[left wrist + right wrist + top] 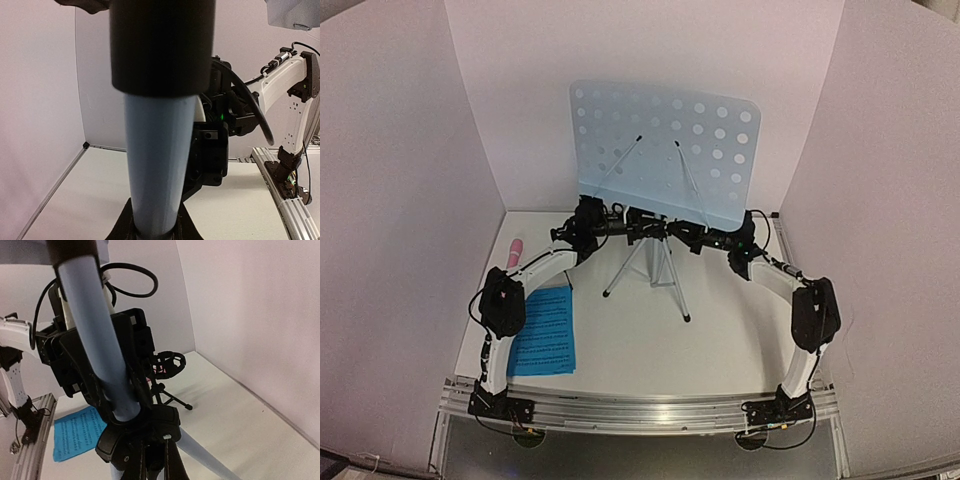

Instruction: Pack up the instrument practice props

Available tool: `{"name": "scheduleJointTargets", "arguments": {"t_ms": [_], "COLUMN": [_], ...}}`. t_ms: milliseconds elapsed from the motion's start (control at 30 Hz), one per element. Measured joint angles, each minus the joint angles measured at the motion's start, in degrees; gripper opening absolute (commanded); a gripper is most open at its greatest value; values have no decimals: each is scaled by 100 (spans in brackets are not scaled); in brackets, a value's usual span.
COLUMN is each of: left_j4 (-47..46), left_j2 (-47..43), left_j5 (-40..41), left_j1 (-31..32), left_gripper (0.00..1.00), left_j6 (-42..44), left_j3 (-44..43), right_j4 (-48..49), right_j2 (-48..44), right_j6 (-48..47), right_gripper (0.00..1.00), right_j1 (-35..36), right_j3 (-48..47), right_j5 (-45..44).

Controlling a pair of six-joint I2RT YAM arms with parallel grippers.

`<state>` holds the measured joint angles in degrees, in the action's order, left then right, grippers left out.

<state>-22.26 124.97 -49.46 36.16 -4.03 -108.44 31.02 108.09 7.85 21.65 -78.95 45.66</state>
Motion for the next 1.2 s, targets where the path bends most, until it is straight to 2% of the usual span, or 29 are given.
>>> {"name": "scheduleJointTargets", "arguments": {"t_ms": [100, 133, 233, 267, 367, 400, 733, 867, 1000, 1200], "left_j4": [26, 32, 42, 44, 45, 44, 4, -422, -758, -932], "left_j2": [1, 1, 1, 1, 1, 1, 1, -1, -1, -1], "left_j5": [-10, -18, -18, -13, 21, 22, 37, 99, 154, 211], "left_j1": [0, 0, 0, 0, 0, 0, 0, 0, 0, 0], "left_gripper": [0, 0, 0, 0, 0, 0, 0, 0, 1, 18], "left_j6": [48, 70, 102, 102, 93, 92, 60, -92, -232, -339], "left_j3": [0, 0, 0, 0, 0, 0, 12, 214, 340, 413], "right_j4": [314, 415, 611, 642, 664, 660, 665, 671, 638, 645], "right_j2": [0, 0, -1, -4, -51, -95, -1510, -1880, -1838, -1522], "right_j6": [-573, -801, -1409, -1551, -1765, -1744, -1382, -1490, -1666, -2043], "right_gripper": [0, 4, 31, 37, 68, 72, 77, 86, 87, 81], "right_j1": [22, 28, 40, 51, 68, 68, 193, 652, 1074, 1152], "right_j3": [150, 198, 285, 300, 414, 488, 2055, 2518, 2686, 2675], "right_j5": [-25, -33, -97, -149, -423, -525, -1418, -1796, -2275, -2942]}}
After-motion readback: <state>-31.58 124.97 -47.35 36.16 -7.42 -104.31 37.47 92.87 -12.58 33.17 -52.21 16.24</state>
